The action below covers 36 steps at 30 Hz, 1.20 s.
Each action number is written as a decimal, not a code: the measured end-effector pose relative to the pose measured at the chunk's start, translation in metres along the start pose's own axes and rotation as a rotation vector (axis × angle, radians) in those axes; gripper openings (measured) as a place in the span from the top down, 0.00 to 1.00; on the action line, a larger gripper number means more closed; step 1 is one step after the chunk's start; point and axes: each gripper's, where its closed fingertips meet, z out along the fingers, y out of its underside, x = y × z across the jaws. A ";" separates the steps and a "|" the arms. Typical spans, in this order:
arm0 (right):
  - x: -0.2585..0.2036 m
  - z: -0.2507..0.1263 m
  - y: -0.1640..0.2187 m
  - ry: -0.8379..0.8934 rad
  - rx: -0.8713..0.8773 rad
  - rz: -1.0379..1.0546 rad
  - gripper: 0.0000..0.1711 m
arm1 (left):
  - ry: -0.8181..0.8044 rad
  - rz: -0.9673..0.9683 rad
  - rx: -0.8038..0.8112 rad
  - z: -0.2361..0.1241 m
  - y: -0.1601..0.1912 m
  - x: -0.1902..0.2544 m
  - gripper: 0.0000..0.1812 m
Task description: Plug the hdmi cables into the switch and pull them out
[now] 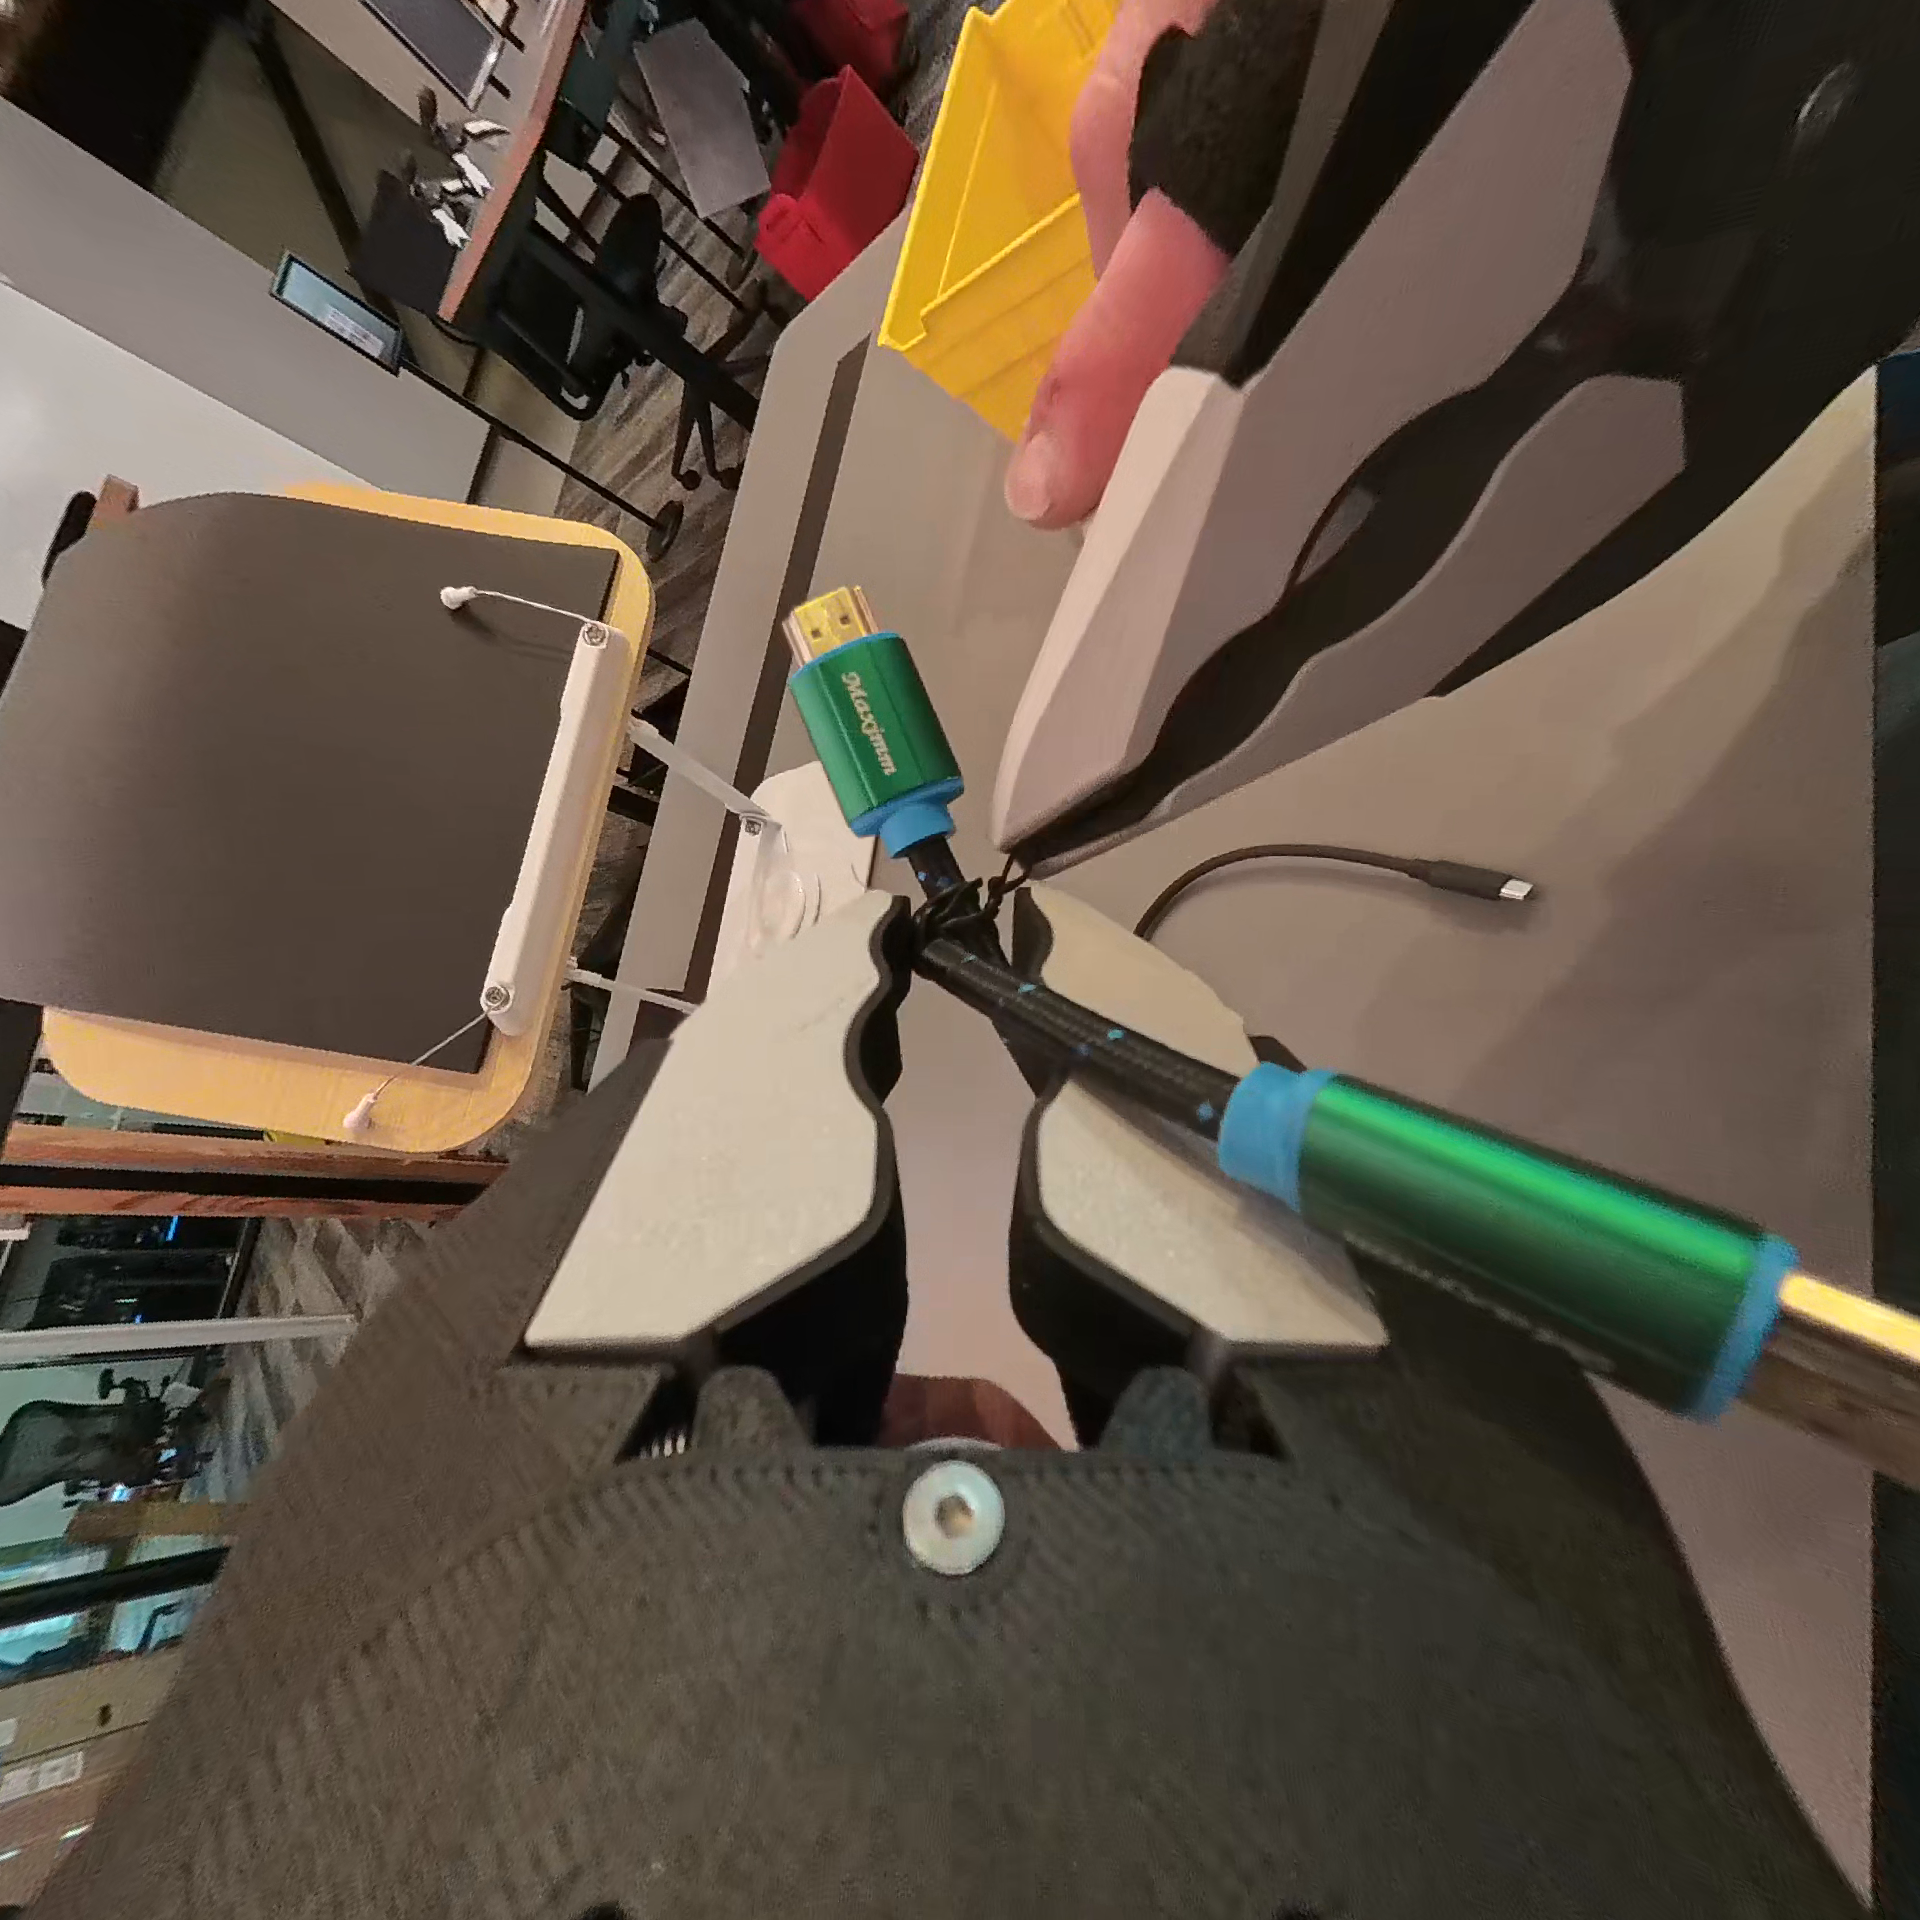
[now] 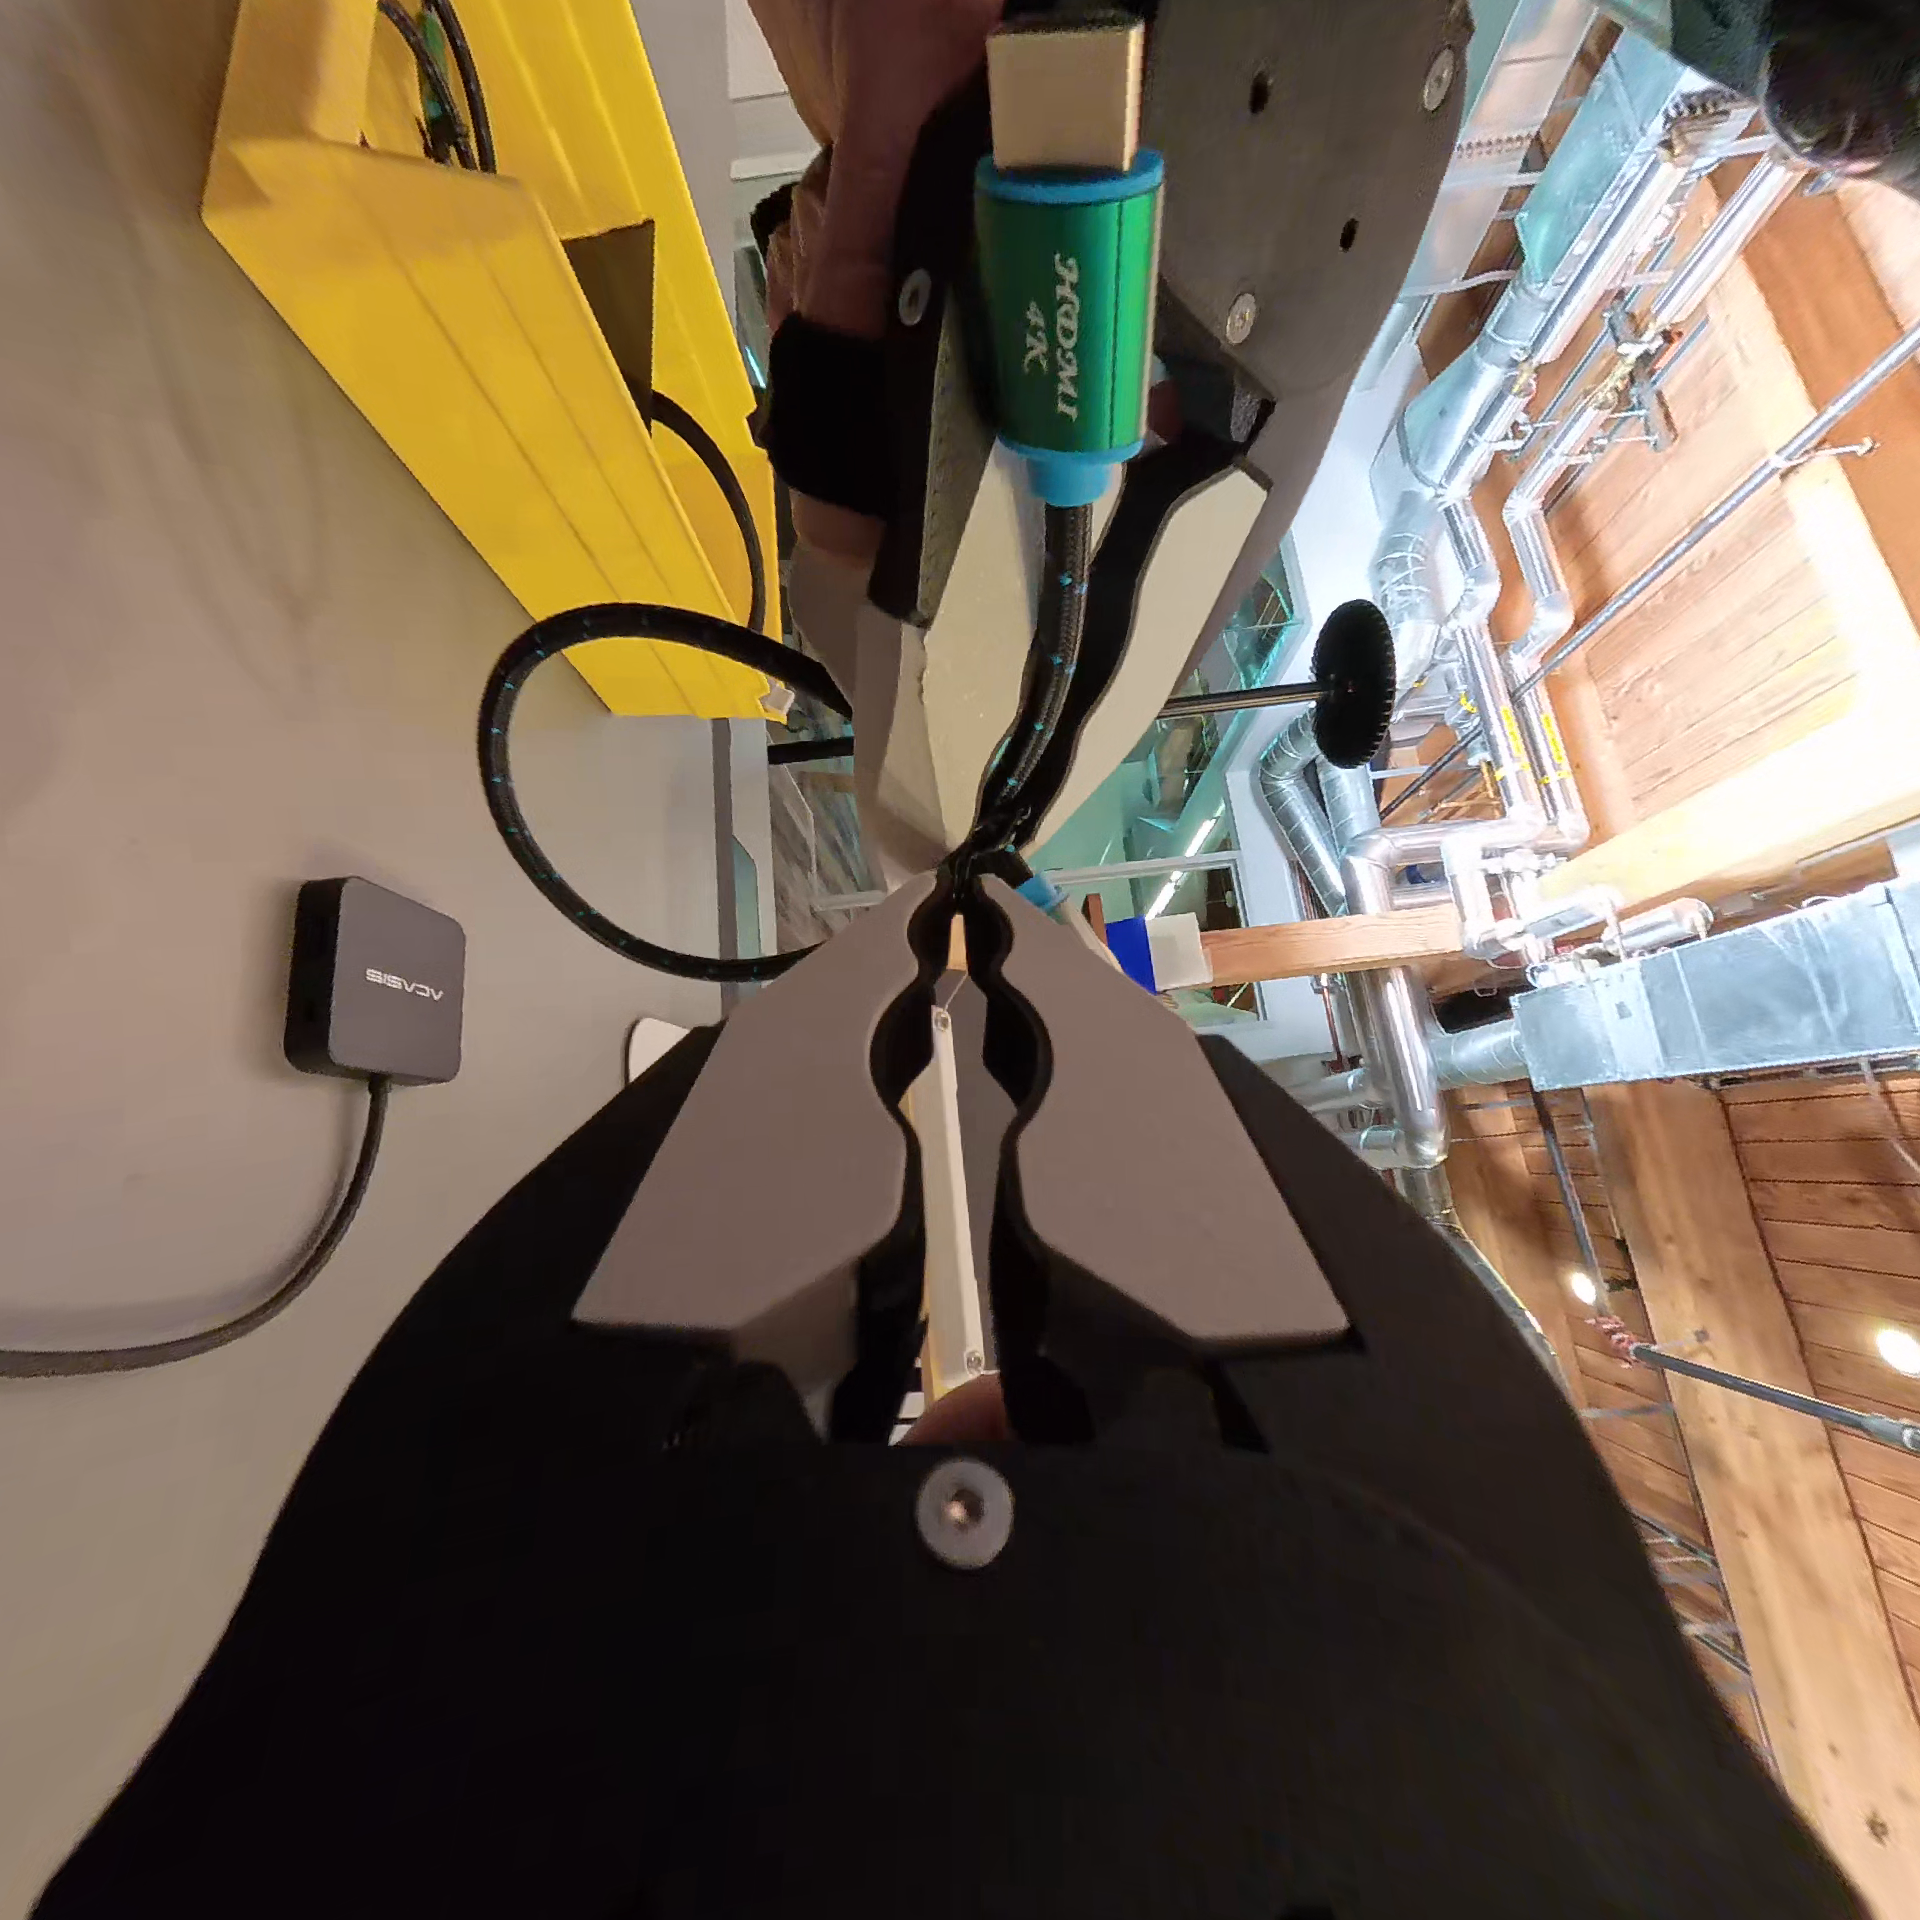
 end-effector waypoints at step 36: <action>-0.008 0.003 -0.002 0.029 0.000 -0.001 0.93 | 0.044 -0.002 0.004 -0.001 0.002 0.003 0.90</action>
